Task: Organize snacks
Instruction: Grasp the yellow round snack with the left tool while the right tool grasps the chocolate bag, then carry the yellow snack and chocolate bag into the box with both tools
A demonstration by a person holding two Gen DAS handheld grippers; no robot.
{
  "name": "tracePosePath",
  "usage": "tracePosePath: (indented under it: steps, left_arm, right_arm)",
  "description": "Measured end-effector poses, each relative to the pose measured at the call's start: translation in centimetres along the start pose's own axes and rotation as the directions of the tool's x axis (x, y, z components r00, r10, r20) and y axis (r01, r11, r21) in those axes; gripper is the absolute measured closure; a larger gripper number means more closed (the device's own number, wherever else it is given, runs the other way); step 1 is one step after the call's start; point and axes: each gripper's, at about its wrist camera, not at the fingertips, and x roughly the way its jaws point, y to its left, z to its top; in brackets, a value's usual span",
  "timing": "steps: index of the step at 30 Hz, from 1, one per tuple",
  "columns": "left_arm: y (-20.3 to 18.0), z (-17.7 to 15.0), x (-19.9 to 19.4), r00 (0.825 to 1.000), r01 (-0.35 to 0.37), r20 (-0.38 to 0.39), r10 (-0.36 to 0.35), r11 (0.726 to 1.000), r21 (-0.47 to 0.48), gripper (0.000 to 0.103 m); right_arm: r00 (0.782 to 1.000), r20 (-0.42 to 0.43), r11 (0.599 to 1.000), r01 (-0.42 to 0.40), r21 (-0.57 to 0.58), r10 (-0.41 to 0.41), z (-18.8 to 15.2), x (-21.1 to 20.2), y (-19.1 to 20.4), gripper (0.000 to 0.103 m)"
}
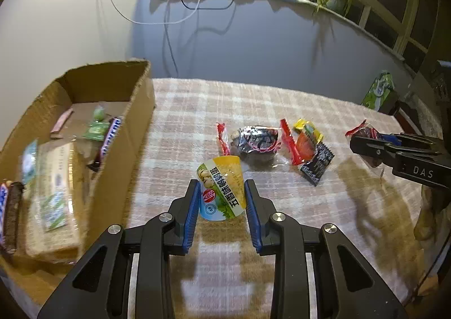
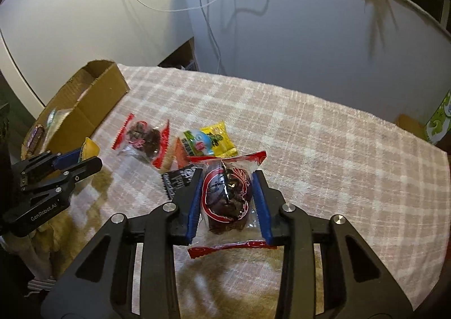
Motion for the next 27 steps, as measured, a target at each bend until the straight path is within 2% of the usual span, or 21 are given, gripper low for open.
tracePosePath:
  steps: [6, 15, 27]
  left_arm:
    - [0.6, 0.5, -2.9, 0.998, 0.002, 0.060, -0.002, 1.000, -0.001, 0.073]
    - [3.2, 2.0, -6.2, 0.991, -0.036, 0.132, 0.038, 0.999, -0.017, 0.073]
    - [8.4, 3.1, -7.6, 0.984, -0.104, 0.142, 0.110, 0.993, -0.048, 0.073]
  right_arm:
    - [0.998, 0.047, 0.999, -0.030, -0.032, 0.031, 0.8, -2.2, 2.1, 0.067]
    - [0.990, 0.103, 0.991, -0.086, -0.102, 0.097, 3.2, -3.5, 7.3, 0.067]
    - [0.975, 0.117, 0.971, -0.168, -0.170, 0.189, 6.0, -1.9, 14.6, 0.067]
